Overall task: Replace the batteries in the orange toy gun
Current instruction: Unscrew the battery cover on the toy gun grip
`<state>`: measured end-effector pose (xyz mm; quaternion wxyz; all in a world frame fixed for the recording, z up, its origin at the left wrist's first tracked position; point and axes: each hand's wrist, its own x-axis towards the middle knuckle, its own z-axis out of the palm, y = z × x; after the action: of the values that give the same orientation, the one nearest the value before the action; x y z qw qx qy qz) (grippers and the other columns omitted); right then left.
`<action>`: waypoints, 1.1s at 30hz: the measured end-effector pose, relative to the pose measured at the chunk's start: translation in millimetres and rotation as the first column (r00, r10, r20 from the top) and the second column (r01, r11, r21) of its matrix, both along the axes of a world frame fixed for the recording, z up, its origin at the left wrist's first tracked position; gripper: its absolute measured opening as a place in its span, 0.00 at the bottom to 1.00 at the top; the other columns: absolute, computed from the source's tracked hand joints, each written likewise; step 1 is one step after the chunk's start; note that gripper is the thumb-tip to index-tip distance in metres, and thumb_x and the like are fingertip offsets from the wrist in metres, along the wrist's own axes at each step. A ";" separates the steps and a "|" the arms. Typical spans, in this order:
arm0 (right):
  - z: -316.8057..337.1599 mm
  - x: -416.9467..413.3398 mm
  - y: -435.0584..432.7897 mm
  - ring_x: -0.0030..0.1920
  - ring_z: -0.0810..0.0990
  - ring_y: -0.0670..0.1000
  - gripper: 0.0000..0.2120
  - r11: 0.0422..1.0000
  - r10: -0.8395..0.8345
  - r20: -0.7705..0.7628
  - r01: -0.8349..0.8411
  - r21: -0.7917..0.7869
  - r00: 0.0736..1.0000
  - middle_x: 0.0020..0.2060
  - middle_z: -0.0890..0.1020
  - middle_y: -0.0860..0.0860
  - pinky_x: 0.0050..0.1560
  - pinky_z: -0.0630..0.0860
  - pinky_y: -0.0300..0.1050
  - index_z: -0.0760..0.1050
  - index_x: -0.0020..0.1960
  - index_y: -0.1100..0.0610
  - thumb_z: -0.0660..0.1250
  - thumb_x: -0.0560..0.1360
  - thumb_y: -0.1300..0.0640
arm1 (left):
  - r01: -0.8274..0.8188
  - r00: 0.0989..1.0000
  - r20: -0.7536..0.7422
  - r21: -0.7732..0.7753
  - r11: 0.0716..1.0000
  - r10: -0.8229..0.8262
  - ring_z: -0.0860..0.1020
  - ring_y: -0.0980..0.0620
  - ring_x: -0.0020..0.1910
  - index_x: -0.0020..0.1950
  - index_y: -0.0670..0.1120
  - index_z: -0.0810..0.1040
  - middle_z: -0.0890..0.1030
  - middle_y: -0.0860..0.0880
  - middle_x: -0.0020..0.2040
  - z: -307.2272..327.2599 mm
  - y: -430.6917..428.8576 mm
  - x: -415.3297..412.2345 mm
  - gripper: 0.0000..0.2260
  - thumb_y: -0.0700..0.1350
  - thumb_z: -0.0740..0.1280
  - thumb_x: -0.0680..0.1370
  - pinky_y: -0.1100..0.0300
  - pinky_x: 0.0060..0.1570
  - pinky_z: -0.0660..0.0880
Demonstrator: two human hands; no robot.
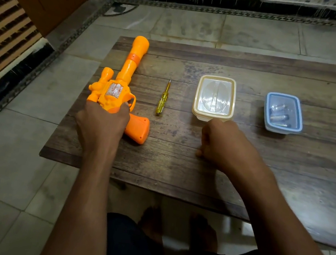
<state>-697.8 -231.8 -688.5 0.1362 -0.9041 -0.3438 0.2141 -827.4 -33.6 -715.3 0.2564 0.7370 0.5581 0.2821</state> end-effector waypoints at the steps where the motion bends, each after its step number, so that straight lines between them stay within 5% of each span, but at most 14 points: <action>1: 1.1 -0.2 -0.1 0.45 0.74 0.54 0.23 1.000 -0.003 -0.006 0.003 -0.001 1.000 0.36 0.67 0.47 0.44 0.72 0.47 0.62 0.35 0.49 0.77 0.73 0.57 | -0.006 1.000 0.000 -0.003 1.000 0.006 0.80 0.45 0.44 0.54 0.42 0.82 0.84 0.43 0.48 -0.7 0.1 -0.7 0.22 0.60 0.74 0.74 0.56 0.41 0.69; 8: 3.0 -1.1 0.6 0.47 0.80 0.57 0.13 0.996 -0.053 0.003 0.053 0.066 0.999 0.43 0.76 0.53 0.49 0.81 0.54 0.70 0.43 0.51 0.75 0.75 0.55 | -0.009 1.000 0.006 0.011 1.000 0.009 0.83 0.40 0.49 0.52 0.42 0.81 0.84 0.43 0.46 -5.1 3.9 -2.2 0.27 0.67 0.71 0.71 0.54 0.42 0.74; 14: -1.1 1.5 2.2 0.47 0.84 0.55 0.07 0.979 -0.113 0.030 0.107 0.173 0.993 0.45 0.82 0.56 0.50 0.83 0.56 0.75 0.44 0.54 0.73 0.76 0.56 | -0.097 0.994 -0.044 0.096 0.991 0.102 0.72 0.47 0.40 0.42 0.44 0.75 0.75 0.46 0.41 6.3 -1.6 0.0 0.18 0.58 0.70 0.78 0.55 0.38 0.67; 23: -6.7 7.9 5.0 0.46 0.81 0.57 0.07 0.948 -0.174 0.105 0.138 0.288 0.979 0.46 0.82 0.57 0.47 0.80 0.50 0.80 0.48 0.55 0.75 0.76 0.52 | -0.090 0.993 -0.049 0.222 0.971 0.103 0.81 0.42 0.45 0.46 0.39 0.81 0.81 0.43 0.42 11.0 -6.4 4.7 0.15 0.52 0.69 0.79 0.55 0.39 0.68; 33: -12.7 -11.7 35.5 0.42 0.80 0.52 0.07 0.909 -0.058 0.116 0.004 0.418 0.992 0.40 0.80 0.51 0.44 0.80 0.50 0.78 0.46 0.55 0.76 0.75 0.56 | -0.134 0.983 0.127 -0.019 0.991 0.135 0.71 0.44 0.67 0.58 0.43 0.73 0.76 0.42 0.63 -8.3 3.7 4.9 0.19 0.51 0.75 0.74 0.53 0.57 0.72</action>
<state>-709.5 -196.4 -701.1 0.3072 -0.8712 -0.3752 0.0762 -822.4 -29.9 -723.7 0.2760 0.6765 0.5905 0.3427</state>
